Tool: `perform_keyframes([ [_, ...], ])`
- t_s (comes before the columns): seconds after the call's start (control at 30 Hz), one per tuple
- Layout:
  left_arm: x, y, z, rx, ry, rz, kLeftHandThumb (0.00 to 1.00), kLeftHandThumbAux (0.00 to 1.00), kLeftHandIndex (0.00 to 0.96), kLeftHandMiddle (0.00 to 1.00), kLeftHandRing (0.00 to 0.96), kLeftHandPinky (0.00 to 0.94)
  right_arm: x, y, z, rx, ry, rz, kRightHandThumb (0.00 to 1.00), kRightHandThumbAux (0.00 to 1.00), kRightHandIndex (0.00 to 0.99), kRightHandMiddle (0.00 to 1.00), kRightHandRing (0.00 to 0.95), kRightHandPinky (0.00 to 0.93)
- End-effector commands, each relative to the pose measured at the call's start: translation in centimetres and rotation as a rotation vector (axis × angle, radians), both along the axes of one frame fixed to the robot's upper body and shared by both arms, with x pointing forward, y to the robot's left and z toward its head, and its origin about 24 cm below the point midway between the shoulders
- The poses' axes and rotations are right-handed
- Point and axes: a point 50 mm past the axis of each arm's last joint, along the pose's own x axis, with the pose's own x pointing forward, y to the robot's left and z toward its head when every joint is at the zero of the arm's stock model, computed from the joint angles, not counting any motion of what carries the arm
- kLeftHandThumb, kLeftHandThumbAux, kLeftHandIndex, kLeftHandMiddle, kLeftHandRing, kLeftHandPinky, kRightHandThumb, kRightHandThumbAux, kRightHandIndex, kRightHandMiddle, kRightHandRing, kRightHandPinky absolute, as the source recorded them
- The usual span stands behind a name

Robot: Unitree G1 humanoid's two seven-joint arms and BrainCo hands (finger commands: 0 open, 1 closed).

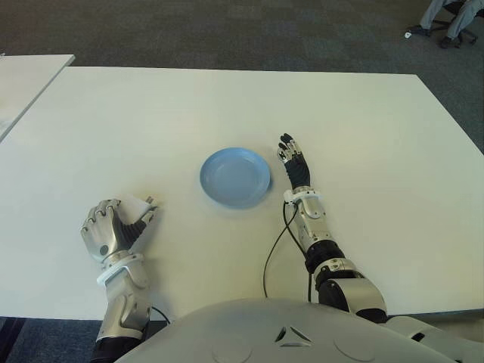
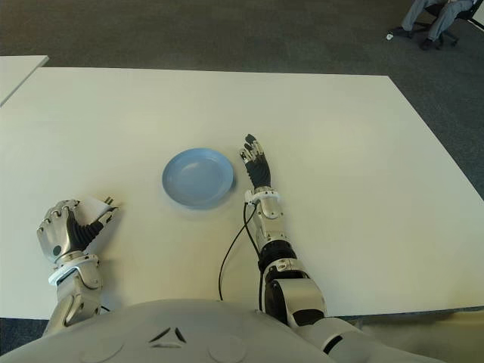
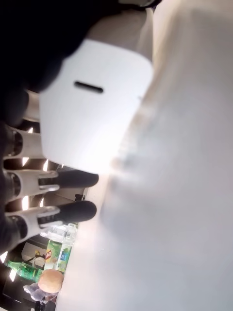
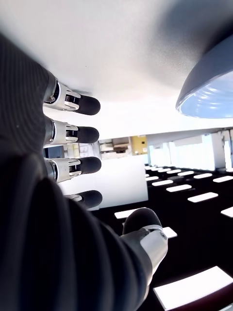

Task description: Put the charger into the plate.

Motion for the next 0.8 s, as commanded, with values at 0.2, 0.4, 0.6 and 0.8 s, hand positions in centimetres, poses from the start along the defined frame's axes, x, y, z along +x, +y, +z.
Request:
perform_keyframes([
  [0.2, -0.8, 0.0, -0.4, -0.046, 0.019, 0.012, 0.756, 0.694, 0.444, 0.876, 0.869, 0.867, -0.9, 0.0, -1.4, 0.012, 0.082, -0.004, 0.0, 0.509, 0.071, 0.049, 0.026, 0.054],
  [0.4, 2.5, -0.7, 3.3, -0.033, -0.071, -0.054, 0.755, 0.695, 0.443, 0.876, 0.869, 0.864, -0.8, 0.1, -1.4, 0.008, 0.083, -0.001, 0.0, 0.51, 0.067, 0.044, 0.023, 0.05],
  [0.6, 4.2, -1.8, 6.0, -0.032, -0.124, -0.114, 0.754, 0.695, 0.443, 0.875, 0.868, 0.862, -0.8, 0.1, -1.4, 0.008, 0.083, -0.001, 0.0, 0.507, 0.064, 0.042, 0.022, 0.048],
  [0.8, 6.4, -3.3, 9.3, -0.061, -0.194, -0.221, 0.753, 0.696, 0.443, 0.873, 0.868, 0.858, -0.7, 0.1, -1.4, 0.008, 0.09, 0.0, 0.0, 0.506, 0.059, 0.038, 0.019, 0.048],
])
